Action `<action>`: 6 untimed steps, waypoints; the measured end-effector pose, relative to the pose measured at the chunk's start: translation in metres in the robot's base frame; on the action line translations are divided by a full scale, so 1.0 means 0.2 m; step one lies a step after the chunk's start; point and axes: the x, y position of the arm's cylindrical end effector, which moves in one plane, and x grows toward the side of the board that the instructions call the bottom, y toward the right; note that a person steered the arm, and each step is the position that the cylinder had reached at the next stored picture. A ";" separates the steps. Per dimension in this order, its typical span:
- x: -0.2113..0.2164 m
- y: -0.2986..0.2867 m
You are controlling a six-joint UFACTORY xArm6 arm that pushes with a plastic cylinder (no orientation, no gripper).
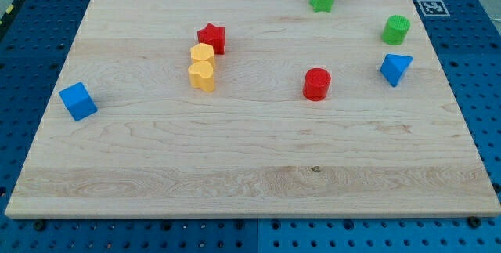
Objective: Push the green star to the bottom right of the red star
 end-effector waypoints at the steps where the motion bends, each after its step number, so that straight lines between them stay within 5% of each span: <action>1: 0.25 -0.33; 2: 0.56 -0.59; 4: 0.45 -0.45; 6: 0.70 -0.43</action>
